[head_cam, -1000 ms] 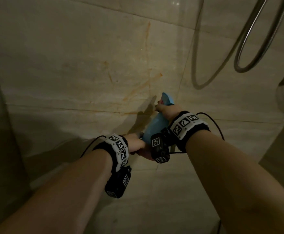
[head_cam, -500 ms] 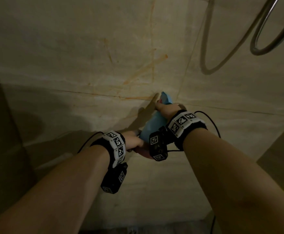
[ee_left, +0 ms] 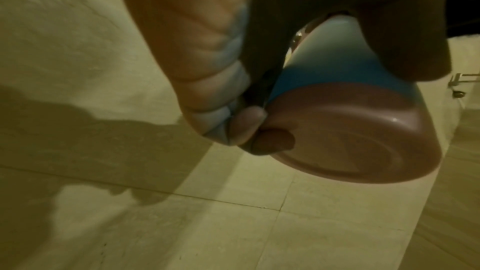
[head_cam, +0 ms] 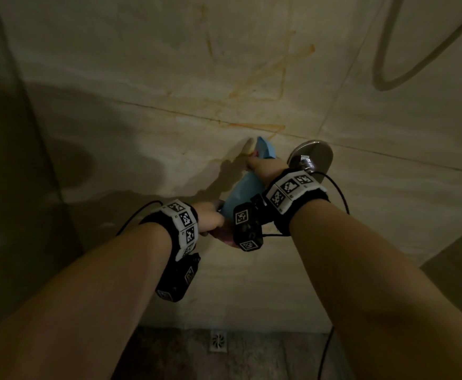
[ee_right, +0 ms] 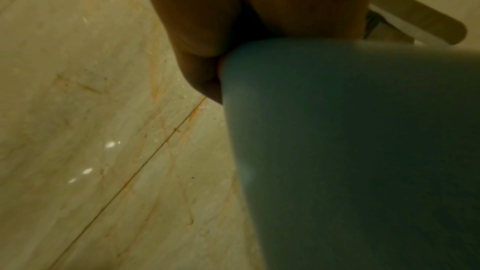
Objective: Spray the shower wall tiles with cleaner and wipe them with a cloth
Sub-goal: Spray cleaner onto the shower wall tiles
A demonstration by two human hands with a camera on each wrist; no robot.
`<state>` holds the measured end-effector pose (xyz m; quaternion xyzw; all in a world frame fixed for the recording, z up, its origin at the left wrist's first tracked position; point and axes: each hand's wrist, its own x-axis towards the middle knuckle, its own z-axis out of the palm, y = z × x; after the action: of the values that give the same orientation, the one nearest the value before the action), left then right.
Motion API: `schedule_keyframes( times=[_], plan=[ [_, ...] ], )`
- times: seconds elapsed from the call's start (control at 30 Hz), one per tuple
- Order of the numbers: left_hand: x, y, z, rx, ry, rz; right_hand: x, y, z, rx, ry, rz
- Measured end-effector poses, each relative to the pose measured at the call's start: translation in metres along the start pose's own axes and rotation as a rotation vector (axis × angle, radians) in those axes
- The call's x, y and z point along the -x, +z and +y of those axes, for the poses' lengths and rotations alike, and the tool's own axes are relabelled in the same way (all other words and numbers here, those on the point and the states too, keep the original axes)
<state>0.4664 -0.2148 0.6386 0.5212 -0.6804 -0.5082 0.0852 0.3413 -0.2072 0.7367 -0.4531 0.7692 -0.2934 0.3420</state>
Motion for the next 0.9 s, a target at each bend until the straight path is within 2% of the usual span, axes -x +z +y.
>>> schedule_keyframes(
  times=[0.2,0.37,0.6,0.9],
  plan=[
    [-0.002,-0.003,-0.014,0.04,-0.025,-0.037,-0.004,0.013,0.0,-0.031,0.049,-0.015],
    [0.003,-0.009,-0.019,0.027,-0.024,-0.004,0.0,0.025,-0.003,-0.072,0.054,-0.032],
    [0.015,-0.032,-0.04,0.087,-0.057,0.031,0.009,0.053,-0.032,-0.059,-0.072,-0.088],
    [0.045,-0.066,-0.076,0.135,-0.136,0.113,0.024,0.097,-0.063,0.01,-0.133,-0.184]
  ],
)
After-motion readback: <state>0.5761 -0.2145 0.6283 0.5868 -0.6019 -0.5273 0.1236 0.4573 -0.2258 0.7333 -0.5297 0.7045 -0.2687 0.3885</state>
